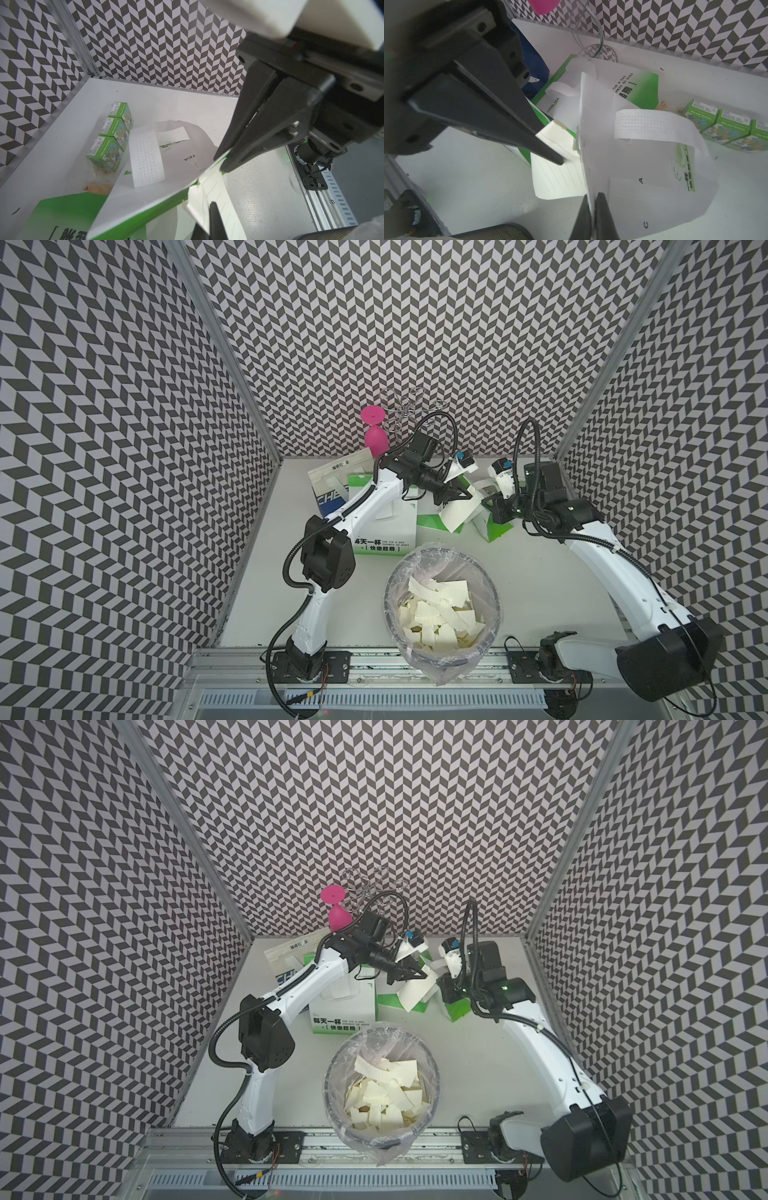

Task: Shred takeout receipts and throw away
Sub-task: Tear off the takeout receipt from the takeout bag, then place the takeout bag at the center of the board.

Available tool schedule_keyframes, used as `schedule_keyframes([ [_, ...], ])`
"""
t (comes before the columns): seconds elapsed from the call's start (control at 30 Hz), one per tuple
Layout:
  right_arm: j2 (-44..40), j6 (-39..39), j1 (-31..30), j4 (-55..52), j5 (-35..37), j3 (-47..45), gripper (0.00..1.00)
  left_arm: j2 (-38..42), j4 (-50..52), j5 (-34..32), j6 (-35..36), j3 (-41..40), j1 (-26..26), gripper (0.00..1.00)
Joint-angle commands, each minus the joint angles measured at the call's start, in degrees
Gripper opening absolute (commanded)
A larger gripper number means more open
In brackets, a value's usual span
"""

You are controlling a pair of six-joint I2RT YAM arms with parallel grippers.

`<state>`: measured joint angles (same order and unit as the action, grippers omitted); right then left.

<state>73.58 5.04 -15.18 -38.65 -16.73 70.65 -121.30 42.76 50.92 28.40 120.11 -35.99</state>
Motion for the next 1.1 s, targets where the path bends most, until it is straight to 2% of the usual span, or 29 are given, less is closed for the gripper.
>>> schedule_keyframes([
  [0.0,1.38,0.46,0.33,0.51,1.9,0.27,0.01,1.67,1.66,3.43,0.25,1.88,-0.31,0.0],
  [0.2,2.22,0.62,0.33,-0.62,4.38,1.42,0.0,2.35,1.5,4.78,-0.35,2.13,-0.51,0.0],
  [0.23,2.15,0.23,0.41,-0.63,5.16,1.29,0.02,2.7,1.35,5.13,-0.35,2.14,-0.49,0.0],
  [0.3,1.6,-0.51,0.41,-0.38,5.83,0.92,0.14,3.4,0.85,5.18,-0.74,2.05,-0.33,0.0],
  [0.33,1.28,-0.68,0.41,-0.29,5.51,0.69,0.16,3.6,0.45,4.56,-1.18,2.05,-0.25,0.0],
  [0.5,0.76,-1.38,0.71,0.63,6.05,0.05,0.14,3.94,0.08,2.02,-2.07,2.78,0.13,0.0],
  [0.67,1.28,-2.9,2.87,3.43,5.86,1.49,0.13,6.16,-0.41,-4.53,-3.58,3.28,0.13,0.0],
  [0.8,2.66,-3.13,4.92,3.8,6.27,3.69,0.22,8.44,-1.12,-7.51,-4.89,3.02,0.38,0.0],
  [0.9,2.91,-2.33,5.2,3.15,5.63,6.51,0.37,10.42,-2.04,-8.54,-6.04,2.14,0.51,0.0],
  [1.07,1.54,-1.24,5.25,2.86,2.95,10.89,0.51,15.09,-5.87,-9.65,-8.6,-2.12,1.16,0.0],
])
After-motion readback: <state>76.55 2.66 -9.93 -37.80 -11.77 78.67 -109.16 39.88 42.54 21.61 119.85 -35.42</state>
